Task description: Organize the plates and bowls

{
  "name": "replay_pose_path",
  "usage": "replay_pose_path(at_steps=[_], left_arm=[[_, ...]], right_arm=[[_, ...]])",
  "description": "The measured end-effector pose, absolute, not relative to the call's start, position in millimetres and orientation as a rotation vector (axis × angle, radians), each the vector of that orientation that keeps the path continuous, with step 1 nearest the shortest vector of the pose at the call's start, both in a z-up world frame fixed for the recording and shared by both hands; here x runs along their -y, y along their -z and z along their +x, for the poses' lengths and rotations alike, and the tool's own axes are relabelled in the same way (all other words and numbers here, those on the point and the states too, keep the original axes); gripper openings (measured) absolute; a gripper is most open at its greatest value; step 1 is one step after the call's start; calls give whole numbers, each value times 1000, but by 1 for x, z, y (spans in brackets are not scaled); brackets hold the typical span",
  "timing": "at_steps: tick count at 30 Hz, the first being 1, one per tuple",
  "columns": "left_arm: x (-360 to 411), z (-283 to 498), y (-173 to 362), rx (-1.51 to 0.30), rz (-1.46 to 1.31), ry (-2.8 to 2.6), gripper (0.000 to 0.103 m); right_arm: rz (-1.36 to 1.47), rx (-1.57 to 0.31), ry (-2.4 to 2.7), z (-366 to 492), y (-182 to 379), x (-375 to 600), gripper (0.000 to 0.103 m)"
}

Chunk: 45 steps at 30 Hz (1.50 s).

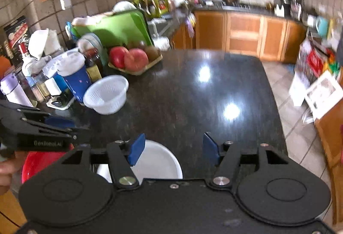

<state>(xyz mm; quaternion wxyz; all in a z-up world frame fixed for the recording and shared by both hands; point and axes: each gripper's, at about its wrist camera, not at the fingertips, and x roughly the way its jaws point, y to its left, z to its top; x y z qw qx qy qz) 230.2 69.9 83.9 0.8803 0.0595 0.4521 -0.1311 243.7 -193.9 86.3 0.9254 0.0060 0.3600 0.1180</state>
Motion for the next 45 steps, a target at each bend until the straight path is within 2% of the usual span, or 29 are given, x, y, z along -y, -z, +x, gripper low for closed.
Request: replay_pose_path(at_steps=[5,12,15,19,25,29,36,45], left_arm=[[-98,237,-96,-898,75,208,56],[-127,267,-106,-891,29,140,55],[-134,283,-105,-908,16,143,55],[-139,301,-98,-936,11,148,54],[-146,324,-84,-986,-6,169,50],[-149,337,-74,-1025,3,184,44],[-151,356,-59,-1057,29,198,39],[-150,370,-46,-1092,57,218,39]], right_arm=[[10,-712,-317,250,-112,185,63],[110,-812,-447,282,-130,149,63],[115,-837,-433,302,-128,125,59],[130,-909,-399,334,-118,101,57],[175,-1004,-352,376,-95,83,46],[187,-1025,-330,397,-80,69,40],[165,-1060,-283,430,-52,54,36],[120,-1093,-266,455,-27,45,35]])
